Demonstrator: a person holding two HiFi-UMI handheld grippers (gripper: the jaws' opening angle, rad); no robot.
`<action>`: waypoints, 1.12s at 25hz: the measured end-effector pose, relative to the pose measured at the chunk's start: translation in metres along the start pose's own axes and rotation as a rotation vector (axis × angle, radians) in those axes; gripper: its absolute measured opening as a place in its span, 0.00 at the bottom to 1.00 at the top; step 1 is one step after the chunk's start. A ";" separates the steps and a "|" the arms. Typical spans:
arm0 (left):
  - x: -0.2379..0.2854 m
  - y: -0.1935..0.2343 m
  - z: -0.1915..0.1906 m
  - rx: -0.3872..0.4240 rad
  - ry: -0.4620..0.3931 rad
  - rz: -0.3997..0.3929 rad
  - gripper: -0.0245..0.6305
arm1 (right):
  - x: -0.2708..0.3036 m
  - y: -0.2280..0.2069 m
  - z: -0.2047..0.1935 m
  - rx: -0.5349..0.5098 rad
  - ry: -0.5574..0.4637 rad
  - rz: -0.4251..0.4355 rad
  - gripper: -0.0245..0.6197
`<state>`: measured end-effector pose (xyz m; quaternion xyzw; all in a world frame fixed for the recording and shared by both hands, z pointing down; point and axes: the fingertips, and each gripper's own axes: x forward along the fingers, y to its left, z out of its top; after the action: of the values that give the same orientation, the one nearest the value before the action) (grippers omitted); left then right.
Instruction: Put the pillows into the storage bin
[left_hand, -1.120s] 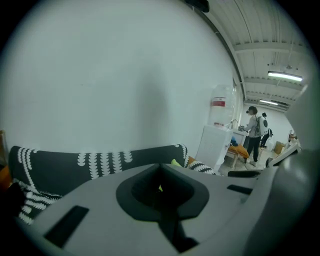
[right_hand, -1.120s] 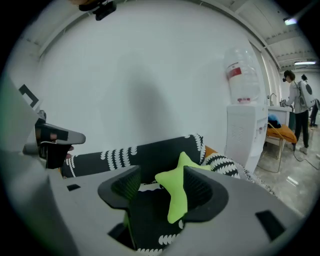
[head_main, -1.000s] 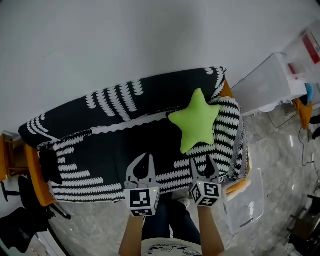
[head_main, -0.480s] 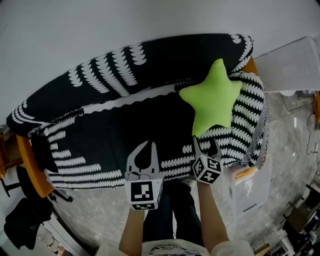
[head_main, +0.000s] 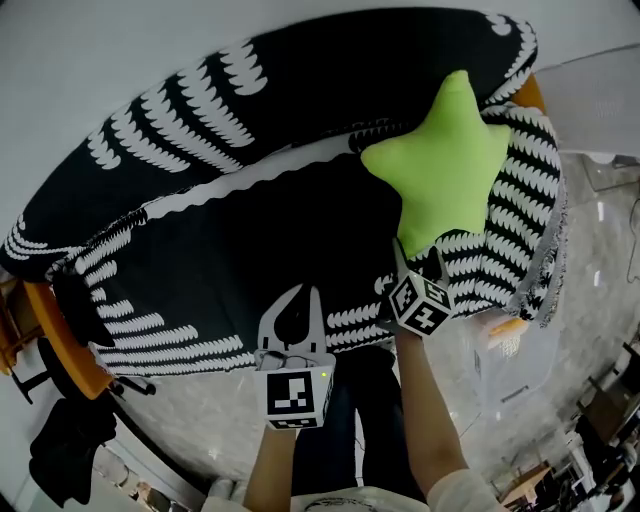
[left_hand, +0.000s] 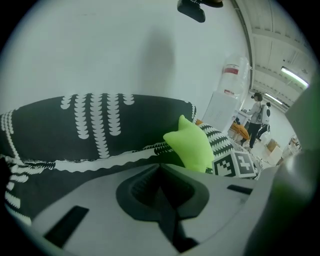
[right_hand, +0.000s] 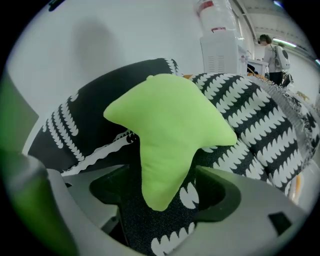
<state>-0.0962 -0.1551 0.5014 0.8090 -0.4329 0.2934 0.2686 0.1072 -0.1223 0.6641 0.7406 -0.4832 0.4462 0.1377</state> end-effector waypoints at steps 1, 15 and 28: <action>0.004 0.000 -0.004 -0.001 0.009 0.001 0.06 | 0.006 -0.002 -0.001 0.013 0.002 -0.005 0.70; 0.014 -0.001 -0.020 -0.015 0.038 0.005 0.06 | 0.020 -0.003 -0.002 -0.013 0.060 -0.053 0.43; -0.020 0.000 0.000 -0.004 -0.038 -0.005 0.06 | -0.064 0.028 0.009 -0.057 0.007 0.073 0.30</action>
<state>-0.1052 -0.1446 0.4876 0.8151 -0.4362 0.2763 0.2626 0.0802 -0.1042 0.6021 0.7166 -0.5219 0.4397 0.1440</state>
